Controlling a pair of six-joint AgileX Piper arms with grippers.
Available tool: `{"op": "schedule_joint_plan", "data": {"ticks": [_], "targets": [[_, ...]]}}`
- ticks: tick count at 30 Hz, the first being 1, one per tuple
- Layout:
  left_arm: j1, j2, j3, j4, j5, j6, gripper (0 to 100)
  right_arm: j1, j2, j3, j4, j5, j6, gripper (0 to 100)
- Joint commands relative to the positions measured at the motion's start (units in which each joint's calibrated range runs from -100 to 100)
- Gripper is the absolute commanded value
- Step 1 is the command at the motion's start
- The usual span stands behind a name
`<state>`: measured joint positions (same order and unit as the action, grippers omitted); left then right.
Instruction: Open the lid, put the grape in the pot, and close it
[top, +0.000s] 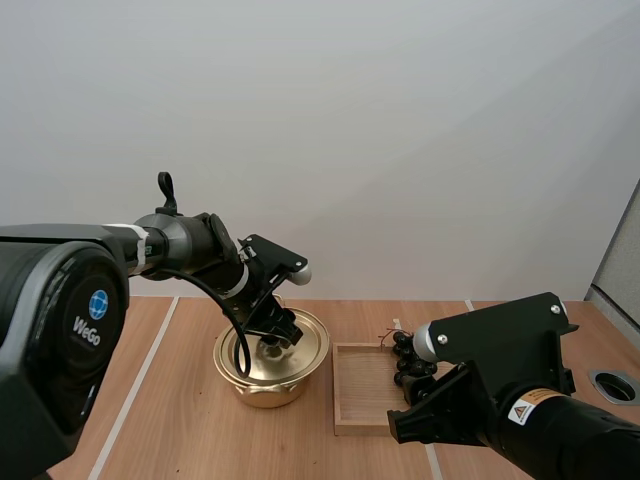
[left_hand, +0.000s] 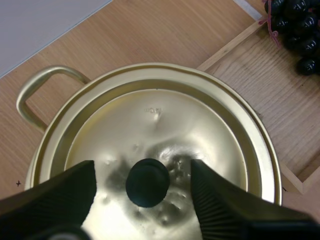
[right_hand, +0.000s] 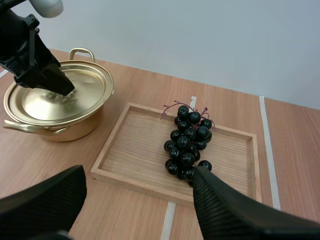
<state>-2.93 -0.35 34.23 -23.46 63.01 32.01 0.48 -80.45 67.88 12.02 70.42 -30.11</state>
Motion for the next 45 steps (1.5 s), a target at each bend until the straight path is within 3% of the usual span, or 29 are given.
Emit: {"op": "schedule_joint_plan", "data": {"ticks": [1,3,4,7,10,22,33,45], "targets": [[-0.22,-0.2,-0.5,0.2,0.7,0.3,44,-0.2,0.0,-0.4,-0.2,0.2,-0.5,100],[-0.22,-0.2,-0.5,0.2,1.1,0.3,29,-0.2,0.0,-0.4,-0.2,0.2,-0.5,100],[-0.22,-0.2,-0.5,0.2,1.1,0.3,26,-0.2,0.3,-0.4,-0.2,0.2,-0.5,100],[-0.22,-0.5,-0.5,0.2,1.2,0.3,0,-0.2,2.0,-0.4,-0.2,0.2,-0.5,100],[-0.22,-2.0,-0.9,0.2,1.9,0.3,0,-0.2,4.4,-0.6,-0.2,0.2,-0.5,100],[-0.22,-21.1,-9.9,0.2,11.0,-1.4,0,-0.2,31.2,-11.4,-0.2,-5.2,-0.3,100],[-0.22,-39.8,-10.6,0.2,11.9,-1.4,0,-1.9,55.5,-18.2,0.1,-17.7,-0.3,100],[-0.22,-53.3,-10.8,0.2,11.9,-1.4,0,-1.9,71.2,-18.3,-2.4,-33.4,-0.5,100]]}}
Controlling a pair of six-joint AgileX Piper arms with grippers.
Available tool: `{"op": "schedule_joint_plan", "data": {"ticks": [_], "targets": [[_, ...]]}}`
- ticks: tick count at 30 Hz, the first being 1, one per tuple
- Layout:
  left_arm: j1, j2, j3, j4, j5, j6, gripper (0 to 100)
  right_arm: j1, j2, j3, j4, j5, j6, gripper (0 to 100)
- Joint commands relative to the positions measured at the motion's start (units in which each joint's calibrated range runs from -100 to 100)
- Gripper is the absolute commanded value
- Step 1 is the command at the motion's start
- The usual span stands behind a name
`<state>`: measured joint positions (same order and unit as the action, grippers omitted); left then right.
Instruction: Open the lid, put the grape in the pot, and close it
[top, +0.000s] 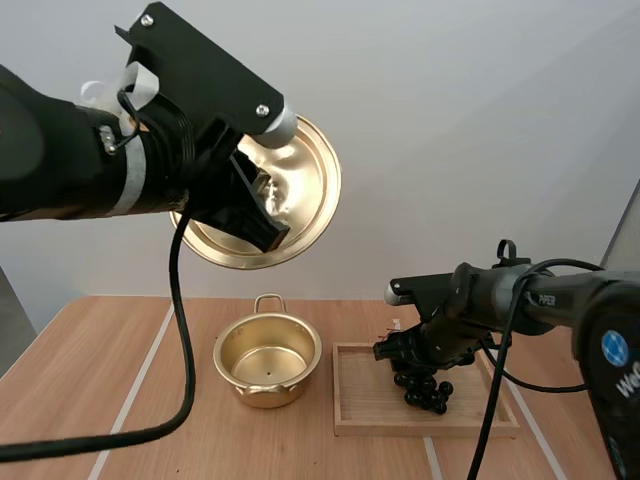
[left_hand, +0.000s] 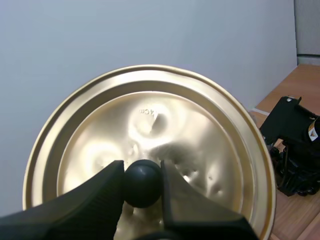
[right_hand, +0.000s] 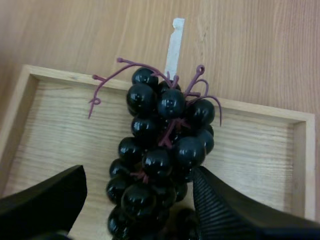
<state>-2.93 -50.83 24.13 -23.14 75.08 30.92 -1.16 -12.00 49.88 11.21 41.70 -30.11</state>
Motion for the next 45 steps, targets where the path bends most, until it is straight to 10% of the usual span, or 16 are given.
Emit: {"op": "schedule_joint_plan", "data": {"ticks": [1,13,15,18,33,45], "targets": [[-0.22,-3.2,-0.7,-0.1,-0.2,-0.3,0,-0.3,3.2,-0.3,-1.6,-4.9,-0.5,100],[-0.22,-10.0,-1.5,-0.1,0.6,-0.5,0,-0.3,9.5,-0.3,-3.3,-12.9,-0.5,100],[-0.22,-10.9,-2.9,-0.1,0.6,-1.8,0,-0.3,9.5,-0.3,-3.3,-13.3,-0.5,73],[-0.22,-12.2,-6.1,-0.1,0.6,-4.1,0,-0.3,9.5,-0.3,-3.3,-13.7,-0.5,0],[-0.22,-15.9,-14.6,-0.1,3.4,-7.0,0,1.8,-4.3,-0.3,-3.3,-14.7,-0.5,0],[-0.22,-16.1,-14.6,0.0,3.7,-9.2,0,15.6,-15.8,-0.9,-3.3,-13.9,-0.5,0]]}}
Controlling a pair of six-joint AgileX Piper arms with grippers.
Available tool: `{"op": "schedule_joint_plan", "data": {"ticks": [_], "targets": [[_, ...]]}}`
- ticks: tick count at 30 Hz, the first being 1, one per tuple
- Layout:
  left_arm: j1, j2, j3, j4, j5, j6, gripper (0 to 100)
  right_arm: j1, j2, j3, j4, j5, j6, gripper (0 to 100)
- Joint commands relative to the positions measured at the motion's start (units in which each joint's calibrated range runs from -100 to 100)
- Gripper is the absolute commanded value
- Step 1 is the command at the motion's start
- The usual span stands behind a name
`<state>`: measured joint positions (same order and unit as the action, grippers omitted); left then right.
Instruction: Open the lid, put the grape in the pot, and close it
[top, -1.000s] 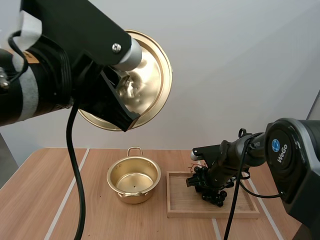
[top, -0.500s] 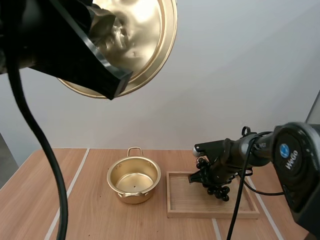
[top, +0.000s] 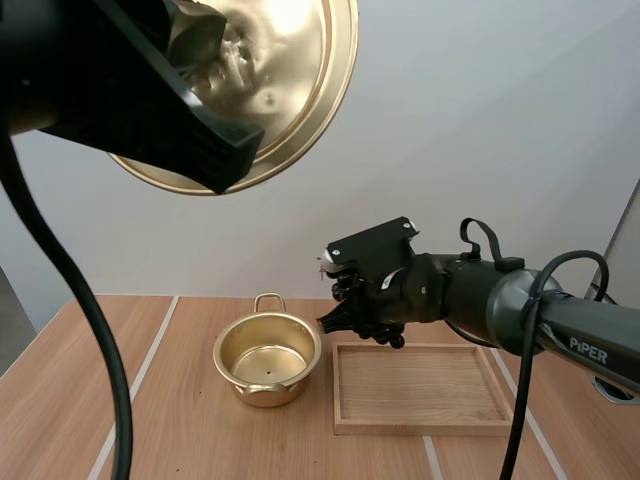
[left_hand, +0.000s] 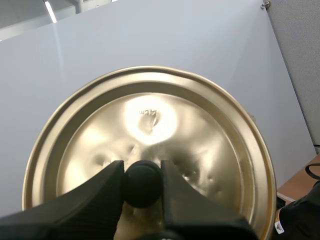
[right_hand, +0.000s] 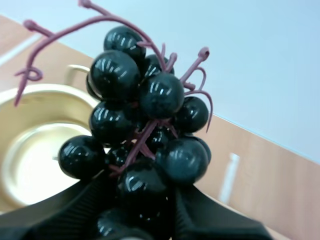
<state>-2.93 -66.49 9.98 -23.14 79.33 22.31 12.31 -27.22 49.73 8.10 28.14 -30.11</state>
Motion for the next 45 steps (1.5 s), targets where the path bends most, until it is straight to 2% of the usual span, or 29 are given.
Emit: {"op": "schedule_joint_plan", "data": {"ticks": [1,6,11,22,30,31,32,35,36,37,38,45], "targets": [[-0.22,-0.4,-0.5,0.1,-0.5,-0.6,0,3.3,-0.3,-1.2,-0.2,-0.3,-0.5,0],[-0.22,-1.6,-0.5,0.1,-0.5,-0.6,0,7.2,2.9,-4.9,-0.2,-0.3,-0.5,0],[-0.22,-1.9,-0.5,0.1,-0.7,-0.6,0,8.5,8.4,-9.0,-0.2,-0.5,-0.5,0],[-0.04,-1.9,-0.5,1.0,-0.7,-0.6,0,9.0,24.6,-15.4,-0.2,-0.6,-0.5,0],[-0.04,-1.9,-0.5,1.0,-0.7,-0.6,0,9.0,28.7,-16.0,1.9,-2.4,-0.4,0],[-0.04,-1.9,-0.5,1.0,-0.7,-0.6,0,9.0,28.7,-16.0,1.9,-2.4,-0.4,5],[-0.04,-1.9,-0.5,1.0,-0.7,-0.6,0,9.0,28.7,-16.0,1.9,-2.4,-0.4,15],[-0.04,-1.9,-0.5,1.0,-0.7,-0.6,0,9.0,28.6,-16.0,2.4,-2.4,-0.3,63],[-0.04,-1.9,-0.5,1.1,-0.7,-0.6,0,9.0,28.6,-16.0,2.8,-2.4,-0.3,70],[-0.04,-1.9,-0.5,1.1,-0.7,-0.6,0,9.0,28.5,-16.0,3.2,-2.4,-0.3,95],[-0.04,-1.9,-0.5,1.1,-0.7,-0.6,0,9.0,28.5,-16.0,3.2,-2.4,-0.3,100],[-0.04,-1.9,-0.5,1.1,-0.7,-0.6,0,9.0,24.4,-16.0,3.2,-1.0,-0.1,100]]}}
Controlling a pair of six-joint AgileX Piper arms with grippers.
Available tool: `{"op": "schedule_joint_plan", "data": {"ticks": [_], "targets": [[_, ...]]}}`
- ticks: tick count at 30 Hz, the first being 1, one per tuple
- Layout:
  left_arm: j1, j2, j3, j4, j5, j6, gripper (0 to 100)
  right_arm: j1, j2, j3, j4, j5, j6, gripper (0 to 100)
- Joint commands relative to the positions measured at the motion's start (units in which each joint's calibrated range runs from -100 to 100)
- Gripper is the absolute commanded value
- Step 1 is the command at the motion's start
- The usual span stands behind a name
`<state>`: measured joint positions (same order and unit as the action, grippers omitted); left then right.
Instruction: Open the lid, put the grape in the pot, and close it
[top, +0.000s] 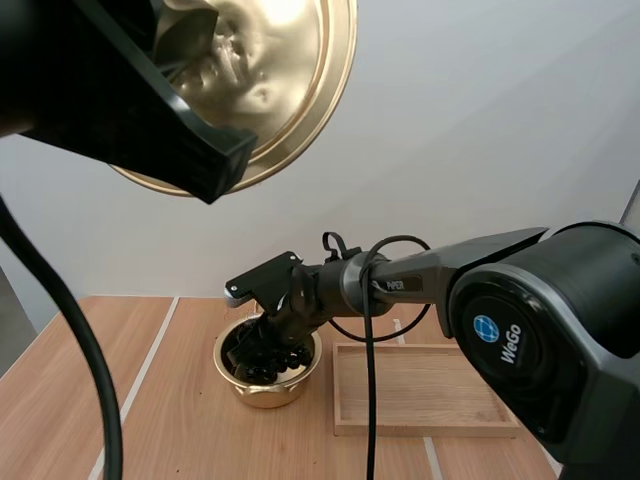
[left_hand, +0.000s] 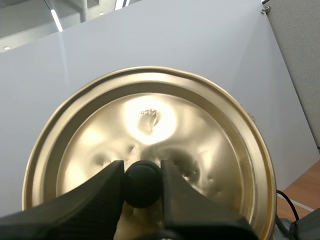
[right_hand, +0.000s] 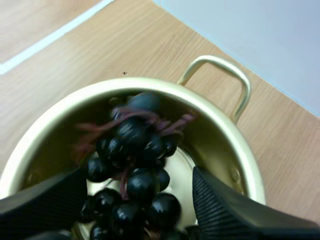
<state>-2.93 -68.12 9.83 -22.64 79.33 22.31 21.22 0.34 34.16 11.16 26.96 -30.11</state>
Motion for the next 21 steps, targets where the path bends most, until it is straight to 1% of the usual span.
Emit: {"op": "schedule_joint_plan", "data": {"ticks": [1,7,11,12,13,14,15,16,17,18,21], "targets": [[-0.04,-0.3,-0.4,0.7,-0.7,-0.6,0,0.0,-4.1,-0.4,0.1,0.5,-0.1,100],[-0.04,-0.3,-0.4,1.8,-0.7,-0.6,0,0.0,-11.2,-0.4,0.7,5.5,-0.1,100],[-0.04,-0.3,-0.4,4.0,-0.7,-0.6,0,0.0,-16.6,-0.4,-0.5,13.5,-0.1,100],[-0.04,-0.3,-0.4,4.6,-0.7,-0.9,0,0.0,-18.1,-0.4,-1.7,16.7,-0.1,91],[-0.04,-0.2,-0.4,4.9,-0.7,-1.2,0,0.0,-19.1,-0.4,-1.8,17.9,-0.1,86],[-0.04,0.2,-0.4,5.5,-0.7,-2.1,0,-0.1,-20.6,-0.4,-1.9,21.0,0.0,65],[-0.04,0.8,-0.4,6.2,-0.7,-3.1,0,-0.3,-21.5,-0.4,-1.7,23.0,0.2,55],[-0.04,1.4,-0.4,7.1,-0.7,-4.1,0,-0.5,-22.9,-0.4,-1.6,26.2,1.2,30],[-0.04,1.8,-0.4,7.9,-0.7,-4.8,0,-0.6,-23.5,-0.4,-1.6,27.1,1.5,23],[-0.04,3.0,-0.4,9.1,-0.7,-5.9,0,-1.2,-25.1,-0.4,-1.6,30.9,1.5,0],[-0.04,5.6,-0.4,11.7,-0.7,-7.3,0,-3.1,-28.5,0.1,-1.6,37.0,2.4,0]]}}
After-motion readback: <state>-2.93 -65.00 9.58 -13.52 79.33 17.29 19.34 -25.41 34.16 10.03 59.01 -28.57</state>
